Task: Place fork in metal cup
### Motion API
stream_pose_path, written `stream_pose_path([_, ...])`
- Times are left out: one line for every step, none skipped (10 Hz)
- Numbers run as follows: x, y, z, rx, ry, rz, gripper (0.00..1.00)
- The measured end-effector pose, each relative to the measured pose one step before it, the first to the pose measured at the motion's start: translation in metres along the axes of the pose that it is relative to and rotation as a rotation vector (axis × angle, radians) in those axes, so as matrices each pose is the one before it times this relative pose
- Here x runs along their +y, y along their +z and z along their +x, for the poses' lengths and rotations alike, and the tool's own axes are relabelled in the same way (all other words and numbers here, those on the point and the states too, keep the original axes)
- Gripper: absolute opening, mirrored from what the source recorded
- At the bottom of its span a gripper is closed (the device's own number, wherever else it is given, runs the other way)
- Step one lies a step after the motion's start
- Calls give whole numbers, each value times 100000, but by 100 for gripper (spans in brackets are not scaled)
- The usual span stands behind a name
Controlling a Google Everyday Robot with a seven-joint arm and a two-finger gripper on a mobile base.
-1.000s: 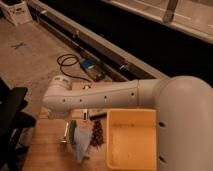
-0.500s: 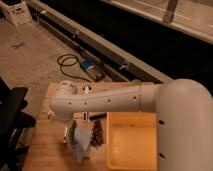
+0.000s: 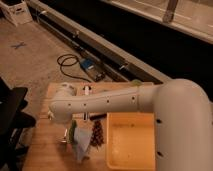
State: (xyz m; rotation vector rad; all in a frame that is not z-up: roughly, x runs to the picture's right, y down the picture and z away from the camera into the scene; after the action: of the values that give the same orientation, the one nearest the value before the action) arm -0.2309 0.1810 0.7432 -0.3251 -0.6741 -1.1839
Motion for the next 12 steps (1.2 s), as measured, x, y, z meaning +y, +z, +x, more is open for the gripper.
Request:
stream_pose_path([-185,347,47,-658,-21,-147,65])
stream_pose_path([-203,923,-168,-1615,2,-228,65])
stream_pose_path([-180,654,-245,-1473,-80,-16,65])
stream_pose_path([-61,493,-276,-1536,266,105,65])
stream_pose_path([-130,516,-445,-1563,77,164,65])
stream_pose_path([-121,411,-580,-1547,-31,382,65])
stream_pose_path([105,345,-537,-1679,608,1063,65])
stream_pose_path([213,415,-532,-2103,1072,1382,65])
stream_pose_path([259,620,-734,-2517,801,913,65])
stream_pose_path([278,782,-716,-2872,863,244,65])
stream_pose_path([305,667,-479,-1983,726,-85,65])
stream_pose_path([494,624,-427,-2020,1691,-256,65])
